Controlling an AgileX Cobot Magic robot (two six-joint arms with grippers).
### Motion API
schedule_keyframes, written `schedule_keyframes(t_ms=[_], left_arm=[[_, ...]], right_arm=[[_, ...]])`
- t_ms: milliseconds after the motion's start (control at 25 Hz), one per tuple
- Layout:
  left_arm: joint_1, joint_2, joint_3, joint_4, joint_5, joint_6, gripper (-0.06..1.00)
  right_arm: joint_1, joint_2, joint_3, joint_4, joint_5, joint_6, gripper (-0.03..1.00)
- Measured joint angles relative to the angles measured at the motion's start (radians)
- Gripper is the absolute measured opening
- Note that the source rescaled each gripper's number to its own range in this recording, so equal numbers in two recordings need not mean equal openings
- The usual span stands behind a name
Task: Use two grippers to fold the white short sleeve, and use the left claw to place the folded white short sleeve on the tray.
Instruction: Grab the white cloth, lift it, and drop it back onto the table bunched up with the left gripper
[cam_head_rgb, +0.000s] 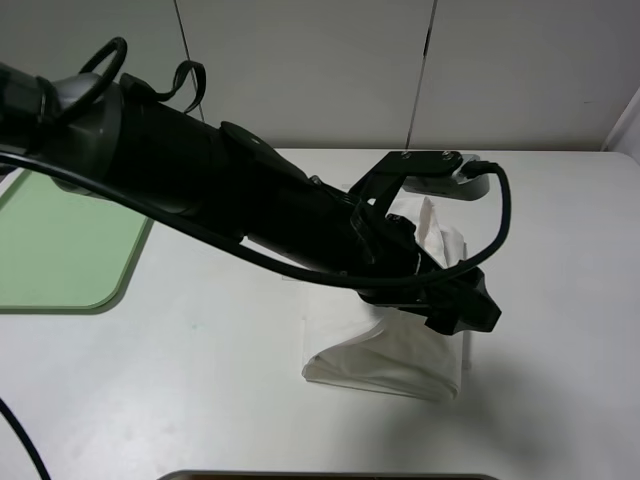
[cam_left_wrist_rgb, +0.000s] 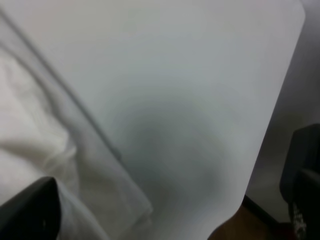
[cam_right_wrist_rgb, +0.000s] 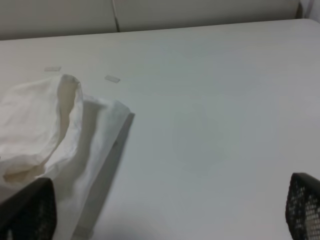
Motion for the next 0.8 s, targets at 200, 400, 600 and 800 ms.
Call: schedule_keyframes(t_ms=[200, 400, 600, 800], left_arm=[[-0.039, 0.002, -0.048, -0.024, -0.02, 0.039, 0.9], [-0.049, 0.002, -0.055, -0.026, -0.01, 0.039, 0.9], [-0.048, -0.011, -0.055, -0.002, -0.057, 0.039, 0.9], [-0.001, -0.024, -0.031, 0.139, -0.086, -0.039, 0.9]], right_arm=[[0.0, 0.0, 0.0, 0.0, 0.0, 0.0, 1.0], [0.0, 0.0, 0.0, 0.004, 0.0, 0.0, 1.0], [0.0, 0.0, 0.0, 0.004, 0.0, 0.0, 1.0], [0.0, 0.0, 0.0, 0.004, 0.0, 0.0, 1.0]])
